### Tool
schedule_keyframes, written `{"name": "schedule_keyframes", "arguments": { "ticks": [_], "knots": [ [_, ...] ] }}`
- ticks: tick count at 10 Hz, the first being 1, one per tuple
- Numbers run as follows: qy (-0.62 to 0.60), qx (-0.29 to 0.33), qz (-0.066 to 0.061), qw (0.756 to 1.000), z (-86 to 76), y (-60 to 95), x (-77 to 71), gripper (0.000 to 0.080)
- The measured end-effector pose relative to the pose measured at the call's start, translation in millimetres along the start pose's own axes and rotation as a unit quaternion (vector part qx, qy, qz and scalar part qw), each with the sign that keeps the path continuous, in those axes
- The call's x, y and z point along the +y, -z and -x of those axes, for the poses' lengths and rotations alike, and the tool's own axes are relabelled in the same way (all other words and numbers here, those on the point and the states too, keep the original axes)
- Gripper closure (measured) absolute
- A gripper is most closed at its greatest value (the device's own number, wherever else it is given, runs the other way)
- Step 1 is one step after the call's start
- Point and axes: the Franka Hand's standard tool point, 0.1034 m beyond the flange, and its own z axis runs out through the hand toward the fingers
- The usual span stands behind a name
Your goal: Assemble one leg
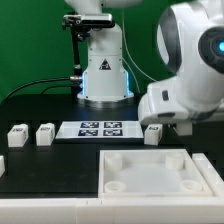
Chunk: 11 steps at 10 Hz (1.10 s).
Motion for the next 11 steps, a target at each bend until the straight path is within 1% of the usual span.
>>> {"name": "schedule_keyframes", "arguments": {
  "ticks": [1, 2, 3, 4, 5, 6, 7, 8, 9, 10, 11],
  "knots": [
    [0.005, -0.003, 0.001, 1.0, 13.9, 17.8, 1.7, 0.0512],
    [0.007, 0.009, 0.001, 1.0, 20.6, 34.7, 2.0, 0.0512],
    [0.007, 0.036, -0.002, 0.999, 12.0, 30.3, 0.8, 0.0512],
    [0.006, 0.033, -0.001, 0.999, 13.0, 25.6, 1.5, 0.0512],
    [0.006, 0.046, -0.002, 0.999, 9.5, 27.8, 0.8, 0.0512],
    [0.007, 0.115, -0.006, 0.993, -1.4, 35.0, -1.4, 0.0512],
    [0.007, 0.148, -0.005, 0.989, 4.1, 33.4, 0.1, 0.0512],
    [0.007, 0.206, -0.007, 0.978, -1.0, 37.0, -0.4, 0.0512],
    [0.009, 0.263, -0.009, 0.965, -2.3, 39.3, 0.8, 0.0512],
    [0.031, 0.304, -0.003, 0.952, -2.5, 47.2, 7.9, 0.0512],
    [0.043, 0.363, -0.002, 0.931, -6.0, 63.9, 15.6, 0.0512]
  ]
}}
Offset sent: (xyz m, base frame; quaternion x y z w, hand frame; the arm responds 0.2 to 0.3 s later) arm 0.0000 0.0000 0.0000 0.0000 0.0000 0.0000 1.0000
